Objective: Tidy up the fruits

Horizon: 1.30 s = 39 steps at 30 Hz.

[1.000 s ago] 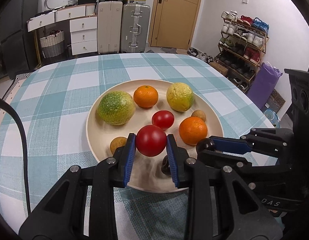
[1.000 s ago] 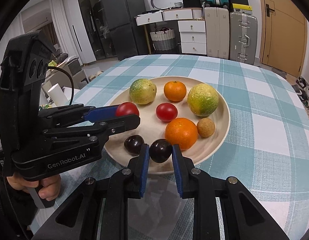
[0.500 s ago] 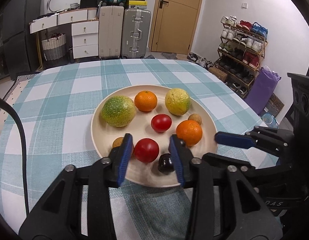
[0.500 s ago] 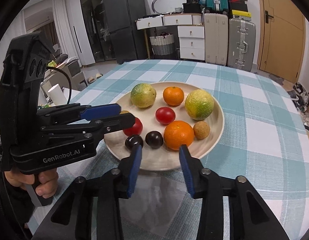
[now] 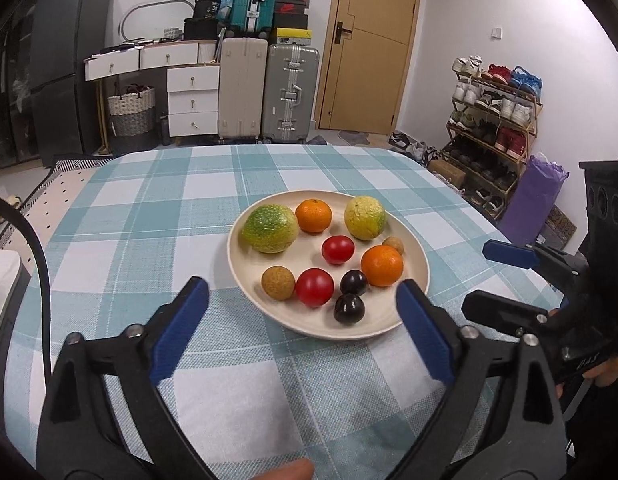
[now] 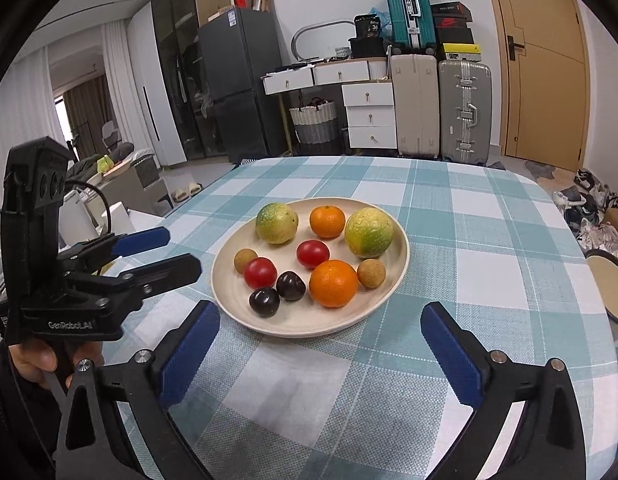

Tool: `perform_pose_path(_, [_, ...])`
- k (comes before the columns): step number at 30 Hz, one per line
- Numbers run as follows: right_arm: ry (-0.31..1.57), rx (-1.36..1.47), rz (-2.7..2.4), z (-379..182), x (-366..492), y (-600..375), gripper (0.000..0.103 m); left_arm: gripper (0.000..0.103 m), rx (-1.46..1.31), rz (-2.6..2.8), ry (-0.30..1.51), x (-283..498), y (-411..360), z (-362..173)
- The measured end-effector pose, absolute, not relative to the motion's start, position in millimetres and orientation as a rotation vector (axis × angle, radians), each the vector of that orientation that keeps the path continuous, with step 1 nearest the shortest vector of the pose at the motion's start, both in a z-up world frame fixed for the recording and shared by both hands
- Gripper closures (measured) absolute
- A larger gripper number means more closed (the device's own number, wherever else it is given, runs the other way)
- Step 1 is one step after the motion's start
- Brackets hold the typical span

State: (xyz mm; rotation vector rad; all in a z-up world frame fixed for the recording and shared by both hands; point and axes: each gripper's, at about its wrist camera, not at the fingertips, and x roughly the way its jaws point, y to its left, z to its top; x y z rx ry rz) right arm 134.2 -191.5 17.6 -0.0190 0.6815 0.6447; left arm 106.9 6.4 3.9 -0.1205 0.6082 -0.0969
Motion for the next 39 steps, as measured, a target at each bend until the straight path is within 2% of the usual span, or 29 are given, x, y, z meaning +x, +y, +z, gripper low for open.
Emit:
perform_pose_path(1, [0.673,-0.013,0.644,17.7,133.3,-193.2,0.000,0.001,-0.122,-0.092,0.595,103.1,7.5,5.0])
perform_pose_path(21, [0.547,0.031,0.673,19.7,120.1,-210.3,0.000,0.001,-0.101,-0.059,0.461,76.8,3.3,3.2])
perform_pose_path(39, [0.477,-0.022,0.677,25.3,104.1,-206.3,0.000,0.001,-0.122,-0.067,0.462,79.9,5.2,-0.1])
